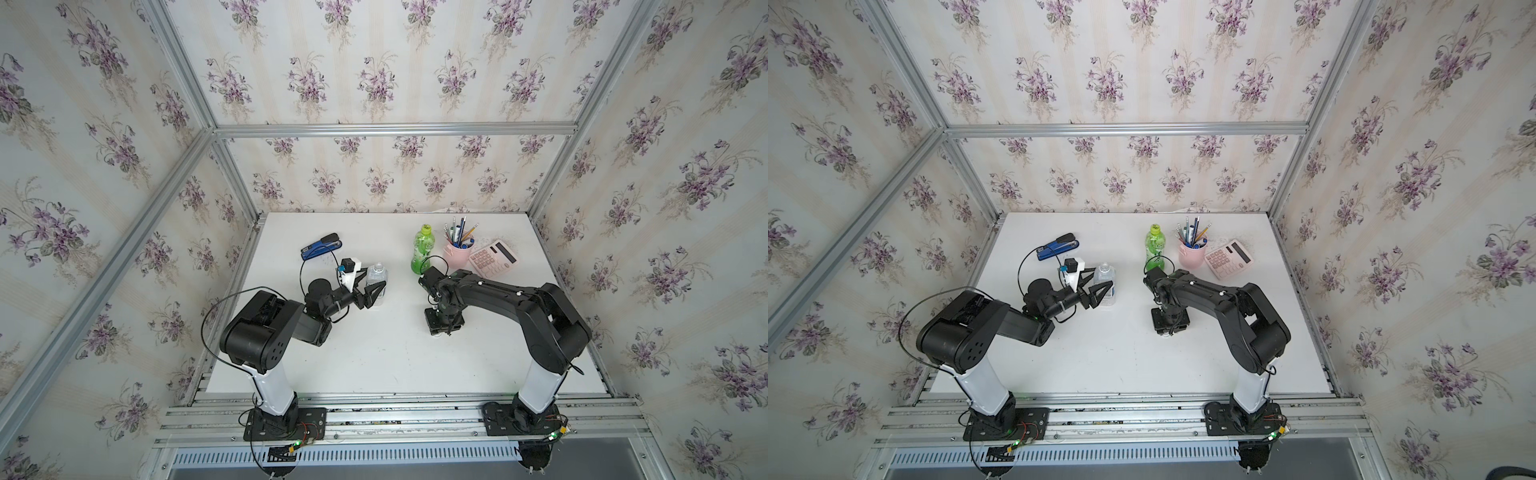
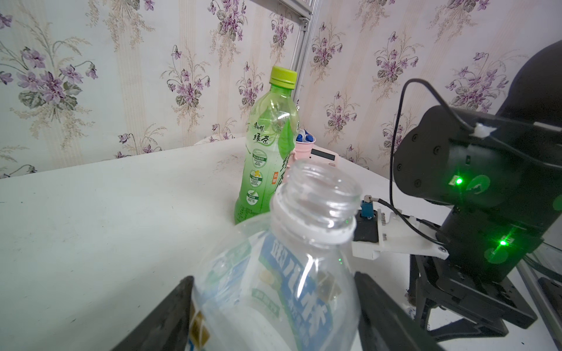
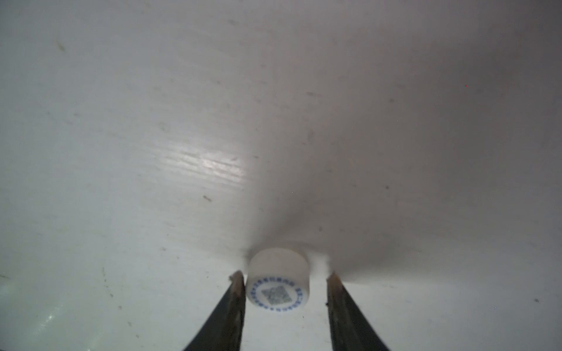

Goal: Screw on the bottle caps
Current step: Screw the bottle cap onto the plastic bottle.

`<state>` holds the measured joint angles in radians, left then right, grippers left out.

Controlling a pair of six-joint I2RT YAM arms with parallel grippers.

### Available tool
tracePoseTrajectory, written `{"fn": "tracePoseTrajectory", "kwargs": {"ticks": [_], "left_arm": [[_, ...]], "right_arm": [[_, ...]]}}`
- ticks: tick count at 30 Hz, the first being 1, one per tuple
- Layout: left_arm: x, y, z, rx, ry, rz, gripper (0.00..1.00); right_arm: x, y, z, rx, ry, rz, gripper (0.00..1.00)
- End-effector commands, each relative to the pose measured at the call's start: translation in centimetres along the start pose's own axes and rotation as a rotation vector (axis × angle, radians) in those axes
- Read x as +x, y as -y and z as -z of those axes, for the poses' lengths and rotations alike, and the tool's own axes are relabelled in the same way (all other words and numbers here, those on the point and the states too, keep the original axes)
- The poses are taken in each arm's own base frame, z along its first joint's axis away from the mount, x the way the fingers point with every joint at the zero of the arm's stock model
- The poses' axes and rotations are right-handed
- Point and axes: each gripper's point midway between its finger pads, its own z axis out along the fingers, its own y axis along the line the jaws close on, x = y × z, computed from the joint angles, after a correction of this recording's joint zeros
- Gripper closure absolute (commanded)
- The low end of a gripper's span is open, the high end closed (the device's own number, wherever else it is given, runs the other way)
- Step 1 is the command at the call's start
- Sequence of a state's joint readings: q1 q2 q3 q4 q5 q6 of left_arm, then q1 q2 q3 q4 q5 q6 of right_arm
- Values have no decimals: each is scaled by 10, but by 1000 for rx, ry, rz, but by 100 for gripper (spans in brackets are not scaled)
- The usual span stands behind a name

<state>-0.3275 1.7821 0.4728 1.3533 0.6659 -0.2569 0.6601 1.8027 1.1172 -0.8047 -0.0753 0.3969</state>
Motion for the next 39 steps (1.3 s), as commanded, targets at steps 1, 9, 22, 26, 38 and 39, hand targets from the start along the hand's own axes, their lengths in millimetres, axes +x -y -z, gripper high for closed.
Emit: {"fn": "tracePoseTrajectory", "kwargs": {"ticks": [1, 9, 22, 26, 38, 39], "left_arm": [[37, -2, 3, -5, -136, 97, 20], [37, -1, 1, 3, -136, 102, 20], [42, 31, -10, 165, -142, 102, 19], [47, 61, -21, 275, -149, 98, 20], [62, 120, -37, 462, -197, 57, 20], [62, 121, -37, 466, -197, 57, 20]], "right_arm": [[-3, 2, 0, 17, 8, -10, 59], [-1, 4, 1, 21, 10, -7, 66], [-7, 4, 68, 39, 74, 38, 69], [-7, 1, 112, 28, 111, 59, 68], [-11, -26, 201, -107, 197, 130, 68], [-10, -28, 204, -118, 197, 132, 68]]}}
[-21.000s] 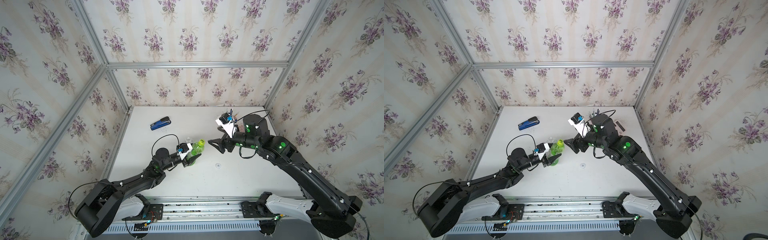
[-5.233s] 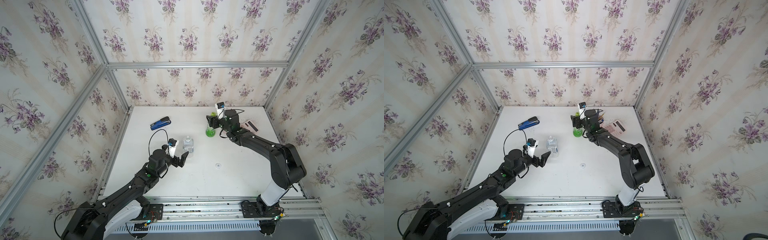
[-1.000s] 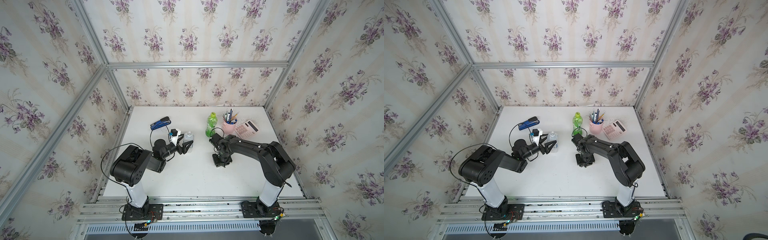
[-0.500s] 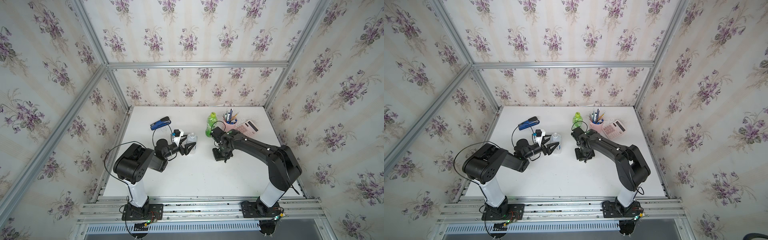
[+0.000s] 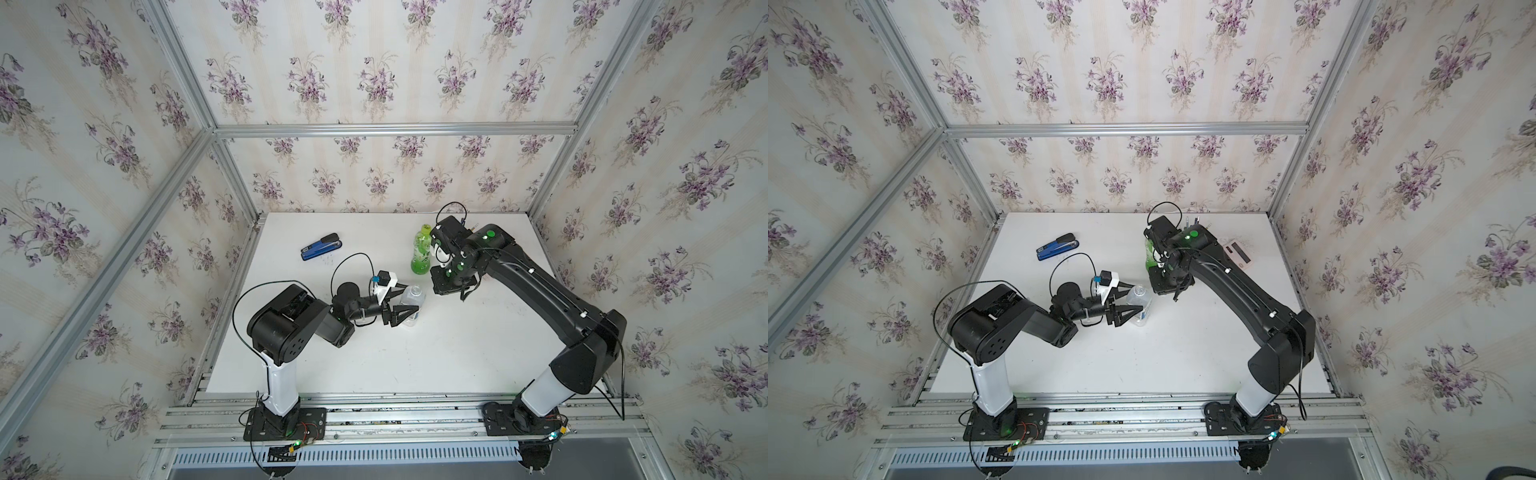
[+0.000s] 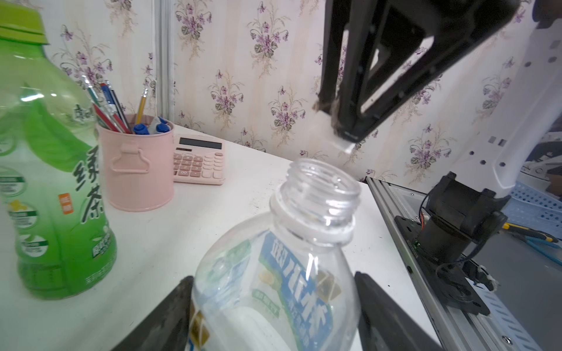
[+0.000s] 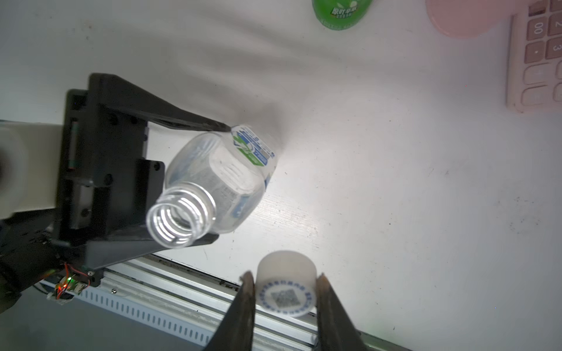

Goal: Screw on the bottle caps
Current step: Screw the bottle cap onto the plastic bottle.

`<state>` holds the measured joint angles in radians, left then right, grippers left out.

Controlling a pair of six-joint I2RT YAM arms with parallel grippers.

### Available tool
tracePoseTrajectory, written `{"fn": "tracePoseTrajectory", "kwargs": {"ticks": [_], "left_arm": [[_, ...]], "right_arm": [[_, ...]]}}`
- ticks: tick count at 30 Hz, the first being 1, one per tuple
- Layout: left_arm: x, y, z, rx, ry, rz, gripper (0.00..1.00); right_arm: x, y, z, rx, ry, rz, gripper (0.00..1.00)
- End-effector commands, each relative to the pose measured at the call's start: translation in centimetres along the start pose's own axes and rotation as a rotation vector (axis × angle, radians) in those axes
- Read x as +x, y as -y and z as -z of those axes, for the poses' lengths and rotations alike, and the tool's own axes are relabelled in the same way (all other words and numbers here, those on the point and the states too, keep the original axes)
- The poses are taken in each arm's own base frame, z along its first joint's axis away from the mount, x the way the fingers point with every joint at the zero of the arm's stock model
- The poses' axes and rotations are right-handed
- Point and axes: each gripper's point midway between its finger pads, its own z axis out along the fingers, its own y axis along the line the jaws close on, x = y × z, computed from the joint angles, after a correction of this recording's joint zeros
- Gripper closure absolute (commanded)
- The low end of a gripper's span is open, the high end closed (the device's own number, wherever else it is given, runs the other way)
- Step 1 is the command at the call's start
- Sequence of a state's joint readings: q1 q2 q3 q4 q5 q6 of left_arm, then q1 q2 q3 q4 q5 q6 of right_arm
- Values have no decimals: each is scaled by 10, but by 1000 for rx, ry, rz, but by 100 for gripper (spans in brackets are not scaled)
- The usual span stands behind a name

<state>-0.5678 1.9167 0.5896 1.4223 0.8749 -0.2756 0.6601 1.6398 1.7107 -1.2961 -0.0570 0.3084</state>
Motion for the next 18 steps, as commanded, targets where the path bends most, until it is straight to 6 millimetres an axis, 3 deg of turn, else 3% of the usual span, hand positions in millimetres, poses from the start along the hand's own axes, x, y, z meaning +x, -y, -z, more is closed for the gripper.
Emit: {"fn": "tracePoseTrajectory", "kwargs": {"ticks": [1, 5, 18], "left_arm": [[34, 4, 1, 26, -116, 97, 20], [37, 11, -6, 51, -134, 88, 20], [39, 10, -8, 47, -139, 97, 20]], "right_arm": [[13, -7, 8, -44, -56, 21, 68], [9, -16, 12, -83, -54, 31, 68], [2, -36, -5, -112, -97, 72, 67]]}}
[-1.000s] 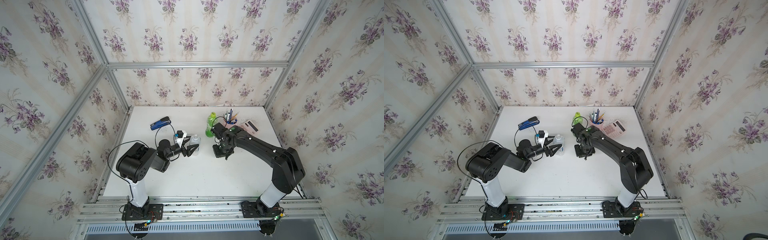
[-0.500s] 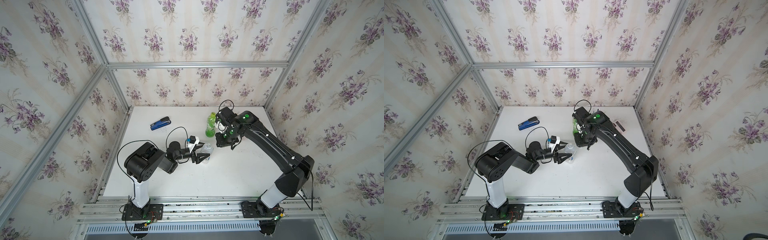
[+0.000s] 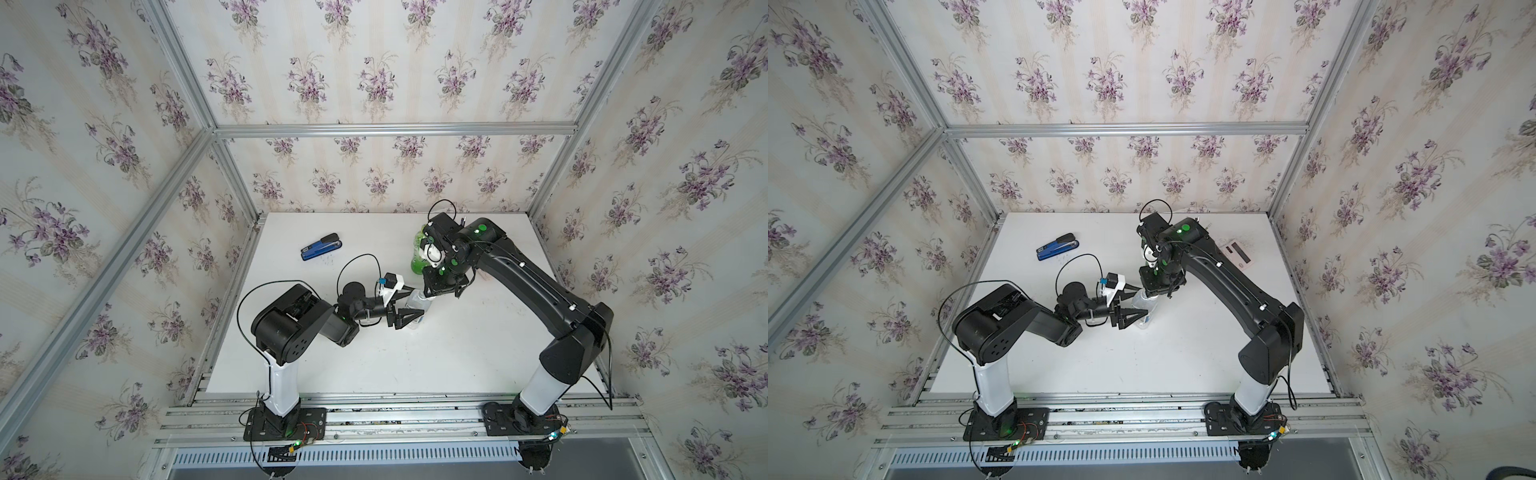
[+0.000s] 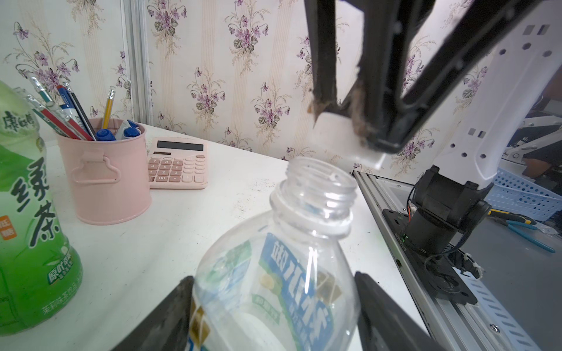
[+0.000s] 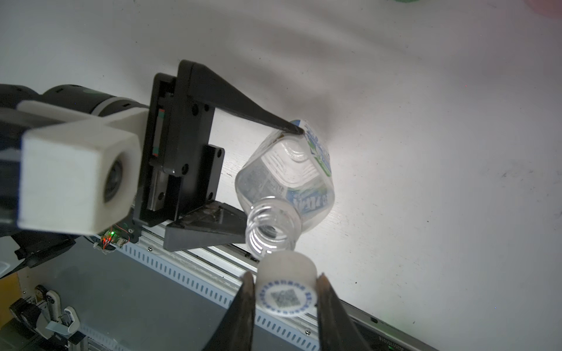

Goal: Screw on the bottle caps
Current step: Screw the bottle cap onto the plastic bottle.

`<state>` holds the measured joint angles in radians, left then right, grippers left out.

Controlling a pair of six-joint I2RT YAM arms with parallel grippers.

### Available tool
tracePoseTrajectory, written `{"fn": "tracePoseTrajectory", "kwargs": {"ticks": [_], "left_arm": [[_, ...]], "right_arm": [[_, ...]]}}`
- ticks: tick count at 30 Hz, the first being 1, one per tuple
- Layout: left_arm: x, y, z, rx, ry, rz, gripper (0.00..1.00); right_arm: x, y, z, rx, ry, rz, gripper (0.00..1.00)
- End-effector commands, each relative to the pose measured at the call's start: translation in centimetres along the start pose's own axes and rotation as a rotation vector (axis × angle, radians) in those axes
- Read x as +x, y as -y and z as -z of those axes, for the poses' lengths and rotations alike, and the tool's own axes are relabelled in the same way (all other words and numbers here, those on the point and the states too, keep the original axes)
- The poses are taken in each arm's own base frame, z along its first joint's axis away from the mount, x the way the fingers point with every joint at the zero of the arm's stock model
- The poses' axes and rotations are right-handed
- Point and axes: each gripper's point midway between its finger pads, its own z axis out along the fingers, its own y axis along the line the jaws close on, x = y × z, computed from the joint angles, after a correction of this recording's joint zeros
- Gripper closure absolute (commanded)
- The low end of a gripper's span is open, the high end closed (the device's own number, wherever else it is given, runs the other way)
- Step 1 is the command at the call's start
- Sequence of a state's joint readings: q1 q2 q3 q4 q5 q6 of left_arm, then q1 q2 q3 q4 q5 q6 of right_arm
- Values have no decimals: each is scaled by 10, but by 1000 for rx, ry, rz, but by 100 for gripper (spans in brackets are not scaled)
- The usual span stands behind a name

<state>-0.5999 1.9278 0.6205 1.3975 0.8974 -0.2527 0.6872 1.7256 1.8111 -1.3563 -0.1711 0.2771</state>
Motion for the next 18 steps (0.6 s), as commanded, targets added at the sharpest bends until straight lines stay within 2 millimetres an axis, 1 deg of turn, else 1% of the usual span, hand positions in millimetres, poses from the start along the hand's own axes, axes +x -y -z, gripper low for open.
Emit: {"fn": "tracePoseTrajectory", "kwargs": {"ticks": [1, 6, 11, 15, 18], "left_arm": [[37, 0, 3, -5, -121, 119, 20], [38, -1, 6, -17, -122, 115, 20], [42, 3, 14, -34, -113, 136, 20], [42, 3, 14, -34, -115, 134, 20], [43, 3, 15, -36, -114, 132, 20]], "right_arm": [[-1, -6, -4, -14, -18, 24, 67], [-6, -5, -11, 3, -28, 27, 67], [-10, -15, -17, -17, -38, 45, 67], [-13, -17, -20, -14, -44, 48, 67], [-19, -19, -15, -13, -20, 45, 67]]}}
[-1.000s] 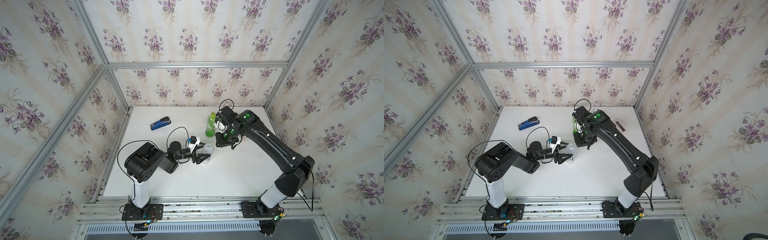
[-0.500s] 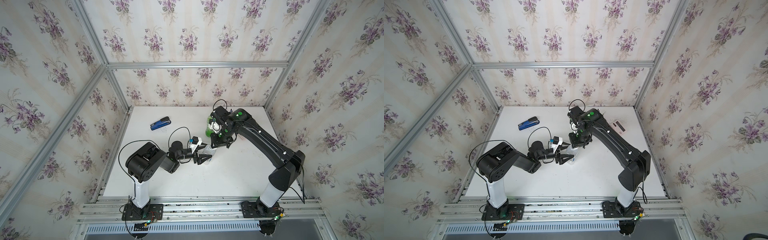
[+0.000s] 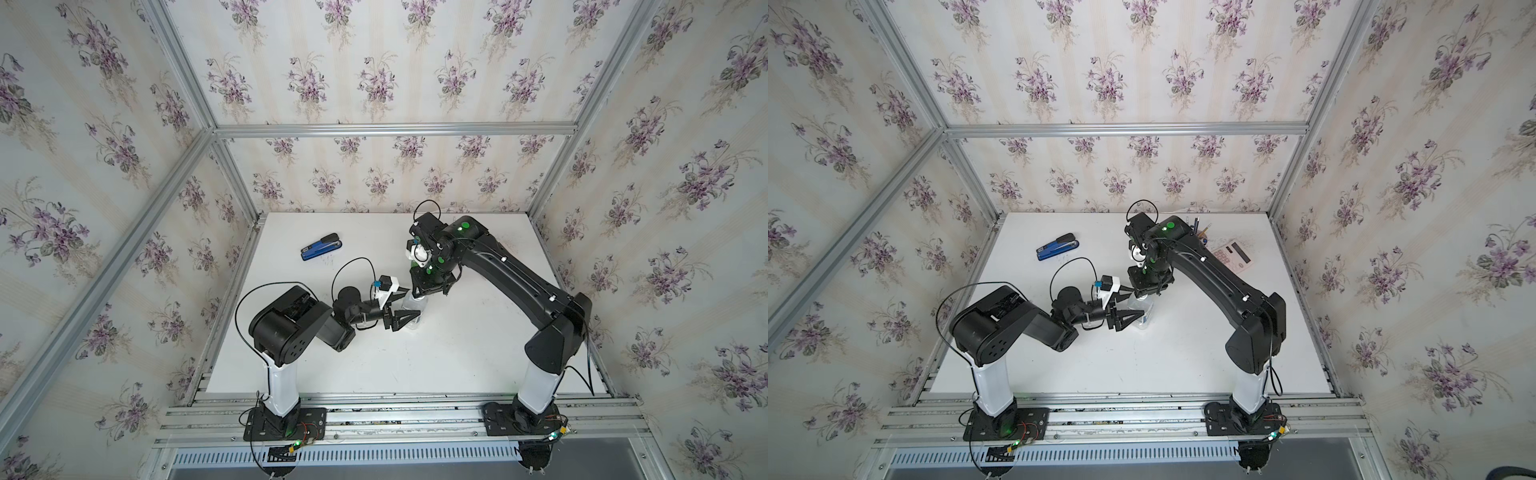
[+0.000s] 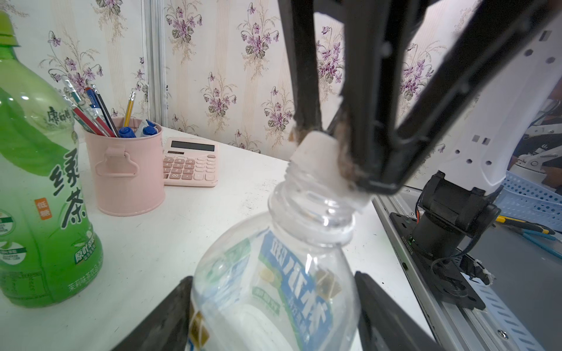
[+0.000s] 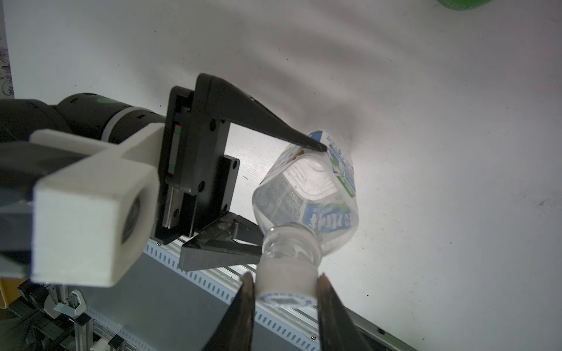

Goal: Screw on the bottle caps
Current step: Screw the bottle cap onto the plastic bottle.

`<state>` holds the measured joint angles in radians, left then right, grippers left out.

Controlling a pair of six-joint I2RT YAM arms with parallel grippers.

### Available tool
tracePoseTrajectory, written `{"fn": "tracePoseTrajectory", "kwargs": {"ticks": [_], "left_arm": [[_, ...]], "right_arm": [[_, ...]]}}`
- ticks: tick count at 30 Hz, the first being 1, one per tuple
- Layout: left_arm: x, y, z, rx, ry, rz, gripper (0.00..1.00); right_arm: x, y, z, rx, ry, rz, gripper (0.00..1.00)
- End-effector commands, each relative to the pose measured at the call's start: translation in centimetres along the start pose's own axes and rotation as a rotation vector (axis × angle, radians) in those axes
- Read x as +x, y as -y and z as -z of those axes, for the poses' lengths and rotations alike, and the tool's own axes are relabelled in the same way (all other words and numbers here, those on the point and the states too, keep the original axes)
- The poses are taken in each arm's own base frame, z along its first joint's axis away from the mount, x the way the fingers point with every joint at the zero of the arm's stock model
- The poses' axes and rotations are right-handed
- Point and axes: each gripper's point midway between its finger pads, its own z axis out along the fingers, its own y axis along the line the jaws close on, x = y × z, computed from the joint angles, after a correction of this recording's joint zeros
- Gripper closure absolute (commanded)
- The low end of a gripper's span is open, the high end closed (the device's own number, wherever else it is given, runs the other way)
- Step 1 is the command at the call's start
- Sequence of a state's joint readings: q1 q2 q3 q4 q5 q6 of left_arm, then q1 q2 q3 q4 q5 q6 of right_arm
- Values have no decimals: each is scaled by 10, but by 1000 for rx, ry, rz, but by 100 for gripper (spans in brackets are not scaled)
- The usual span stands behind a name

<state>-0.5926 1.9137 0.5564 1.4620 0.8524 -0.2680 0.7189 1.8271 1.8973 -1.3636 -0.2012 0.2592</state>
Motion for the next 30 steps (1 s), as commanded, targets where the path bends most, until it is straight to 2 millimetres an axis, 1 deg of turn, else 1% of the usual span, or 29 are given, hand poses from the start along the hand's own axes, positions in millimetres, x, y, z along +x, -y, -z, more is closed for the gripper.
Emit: {"fn": "tracePoseTrajectory", "kwargs": {"ticks": [1, 3, 7, 13, 22, 26, 30], "left_arm": [[42, 2, 4, 8, -138, 124, 20], [44, 1, 4, 5, -146, 125, 20], [44, 1, 5, -4, -143, 123, 20], [45, -3, 6, -24, -144, 130, 20], [45, -12, 9, -55, -131, 164, 20], [45, -13, 9, -52, -128, 169, 19], [46, -13, 8, -51, -129, 171, 19]], "right_arm": [[-8, 0, 3, 13, 24, 0, 67], [-11, -1, 4, 9, 30, -1, 66], [-12, -2, -1, 11, 17, 1, 66], [-8, -3, -3, 21, 7, 7, 67], [-10, -4, 1, 36, 51, 30, 67], [-14, -6, 7, 30, 92, 37, 67], [-12, -5, 4, 29, 93, 43, 67]]}}
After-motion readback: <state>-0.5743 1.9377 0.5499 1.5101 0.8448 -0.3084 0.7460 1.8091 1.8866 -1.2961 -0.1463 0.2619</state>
